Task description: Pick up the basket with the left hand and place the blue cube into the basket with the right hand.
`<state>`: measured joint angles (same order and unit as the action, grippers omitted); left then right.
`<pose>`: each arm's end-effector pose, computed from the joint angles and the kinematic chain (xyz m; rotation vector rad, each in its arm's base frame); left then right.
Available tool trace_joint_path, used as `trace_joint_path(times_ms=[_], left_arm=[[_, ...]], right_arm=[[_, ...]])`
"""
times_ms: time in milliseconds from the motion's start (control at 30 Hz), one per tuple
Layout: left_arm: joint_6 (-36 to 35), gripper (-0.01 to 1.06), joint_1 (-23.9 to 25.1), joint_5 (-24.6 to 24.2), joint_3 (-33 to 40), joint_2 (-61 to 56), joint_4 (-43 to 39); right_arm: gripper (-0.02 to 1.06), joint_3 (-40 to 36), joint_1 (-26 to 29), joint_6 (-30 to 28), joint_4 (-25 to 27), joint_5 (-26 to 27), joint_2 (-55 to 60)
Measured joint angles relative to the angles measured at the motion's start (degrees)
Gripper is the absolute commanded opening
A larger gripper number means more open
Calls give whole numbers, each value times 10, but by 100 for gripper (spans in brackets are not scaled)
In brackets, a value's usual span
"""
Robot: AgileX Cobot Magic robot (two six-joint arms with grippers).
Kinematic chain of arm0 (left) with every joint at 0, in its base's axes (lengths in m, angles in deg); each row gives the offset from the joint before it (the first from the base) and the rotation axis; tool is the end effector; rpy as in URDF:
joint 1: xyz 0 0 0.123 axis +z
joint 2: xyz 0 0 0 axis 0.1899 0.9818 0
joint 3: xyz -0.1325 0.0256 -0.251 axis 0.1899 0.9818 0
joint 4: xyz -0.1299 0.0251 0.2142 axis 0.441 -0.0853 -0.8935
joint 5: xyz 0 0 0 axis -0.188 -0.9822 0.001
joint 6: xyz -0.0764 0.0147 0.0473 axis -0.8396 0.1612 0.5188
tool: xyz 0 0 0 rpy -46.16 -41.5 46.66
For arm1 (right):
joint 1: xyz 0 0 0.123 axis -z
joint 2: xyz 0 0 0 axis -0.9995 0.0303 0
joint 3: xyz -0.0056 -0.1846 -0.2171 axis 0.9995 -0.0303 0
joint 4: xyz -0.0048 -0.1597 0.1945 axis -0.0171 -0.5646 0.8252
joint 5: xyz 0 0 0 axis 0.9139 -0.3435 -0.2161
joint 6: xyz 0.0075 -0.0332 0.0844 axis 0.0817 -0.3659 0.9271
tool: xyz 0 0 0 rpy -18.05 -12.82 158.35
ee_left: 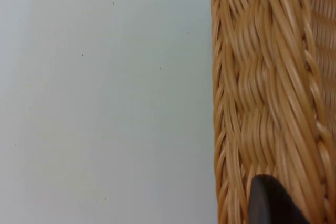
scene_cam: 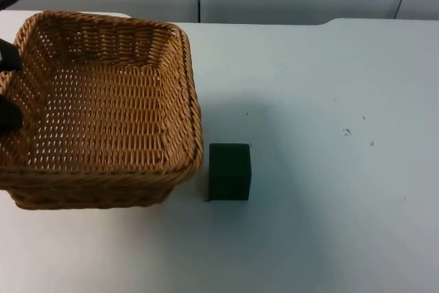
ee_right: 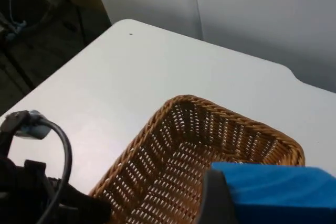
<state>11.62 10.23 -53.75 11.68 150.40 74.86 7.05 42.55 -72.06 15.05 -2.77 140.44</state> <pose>0.2378 -0.0356 0.1783 -0.3202 2.4686 -0.6263 0.2379 0.2389 0.3510 -0.6149 1.9725 0.5702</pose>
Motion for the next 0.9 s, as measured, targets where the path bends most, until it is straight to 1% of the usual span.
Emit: trace_joint_path(times_ms=[200,267,400,433,567,600,700,900], left_arm=[[0,0,0,-1,0,0,0],[0,0,0,-1,0,0,0],[0,0,0,-1,0,0,0],[0,0,0,-1,0,0,0],[0,0,0,-1,0,0,0],[0,0,0,-1,0,0,0],[0,0,0,-1,0,0,0],[0,0,0,-1,0,0,0]], right_arm=[[0,2,-15,0,3,36,57],[0,5,-15,0,5,37,72],[0,45,-17,-3,11,37,147],[0,45,-17,-3,11,37,147],[0,102,-24,-13,12,26,209],[0,102,-24,-13,12,26,209],[0,145,-31,-19,15,9,253],[0,173,-32,-21,16,-1,293]])
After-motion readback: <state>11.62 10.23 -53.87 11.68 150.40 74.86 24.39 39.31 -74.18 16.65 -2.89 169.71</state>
